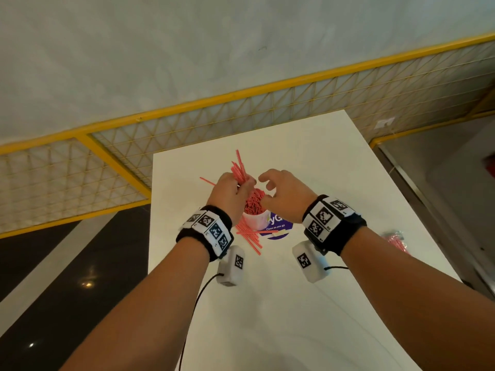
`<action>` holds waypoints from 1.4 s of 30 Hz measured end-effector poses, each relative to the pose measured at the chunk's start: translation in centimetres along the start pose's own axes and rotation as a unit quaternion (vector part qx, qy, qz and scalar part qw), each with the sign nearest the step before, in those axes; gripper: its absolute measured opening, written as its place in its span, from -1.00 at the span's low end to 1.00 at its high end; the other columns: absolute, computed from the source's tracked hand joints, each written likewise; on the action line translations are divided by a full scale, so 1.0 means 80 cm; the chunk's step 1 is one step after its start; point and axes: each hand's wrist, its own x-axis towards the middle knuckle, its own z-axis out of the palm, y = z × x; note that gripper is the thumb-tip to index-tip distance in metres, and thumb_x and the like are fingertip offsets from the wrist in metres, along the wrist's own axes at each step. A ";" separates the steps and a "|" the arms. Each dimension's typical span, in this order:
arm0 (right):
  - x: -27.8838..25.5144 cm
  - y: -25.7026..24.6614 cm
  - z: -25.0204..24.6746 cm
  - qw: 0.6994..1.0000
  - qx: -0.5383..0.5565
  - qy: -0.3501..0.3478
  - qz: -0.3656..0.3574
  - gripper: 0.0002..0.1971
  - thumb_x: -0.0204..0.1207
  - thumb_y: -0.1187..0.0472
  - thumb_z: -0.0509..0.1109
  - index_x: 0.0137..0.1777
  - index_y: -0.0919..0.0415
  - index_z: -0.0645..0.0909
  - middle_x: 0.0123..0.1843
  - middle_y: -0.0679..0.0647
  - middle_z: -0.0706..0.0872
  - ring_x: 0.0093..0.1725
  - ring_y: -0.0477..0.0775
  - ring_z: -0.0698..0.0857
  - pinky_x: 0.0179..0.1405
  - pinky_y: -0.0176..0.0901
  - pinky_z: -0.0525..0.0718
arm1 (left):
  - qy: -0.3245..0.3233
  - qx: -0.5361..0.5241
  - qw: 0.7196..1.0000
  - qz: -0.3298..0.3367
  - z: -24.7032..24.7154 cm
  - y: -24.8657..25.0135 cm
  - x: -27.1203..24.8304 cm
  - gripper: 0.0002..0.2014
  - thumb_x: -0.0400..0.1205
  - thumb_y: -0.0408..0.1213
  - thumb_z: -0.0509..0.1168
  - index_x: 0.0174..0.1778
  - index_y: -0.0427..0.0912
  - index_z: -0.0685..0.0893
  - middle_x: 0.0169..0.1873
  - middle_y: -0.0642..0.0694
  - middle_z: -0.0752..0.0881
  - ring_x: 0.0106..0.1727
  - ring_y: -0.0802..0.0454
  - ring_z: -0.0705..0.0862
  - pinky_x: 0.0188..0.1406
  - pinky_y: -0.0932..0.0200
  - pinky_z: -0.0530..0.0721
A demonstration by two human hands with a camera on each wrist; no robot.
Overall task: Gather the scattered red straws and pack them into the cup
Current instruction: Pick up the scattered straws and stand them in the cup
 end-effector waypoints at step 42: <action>0.013 -0.034 -0.003 0.998 -0.036 -0.010 -0.060 -0.76 0.59 0.14 0.45 0.23 0.03 0.59 0.03 0.00 0.73 -0.04 -0.04 0.73 -0.07 -0.20 0.76 | -0.016 -0.070 0.996 -0.058 0.040 -0.009 -0.007 -0.87 0.70 -0.36 0.29 -0.14 -0.06 0.60 -0.09 -0.14 0.69 -0.16 -0.08 0.65 -0.03 -0.08 0.71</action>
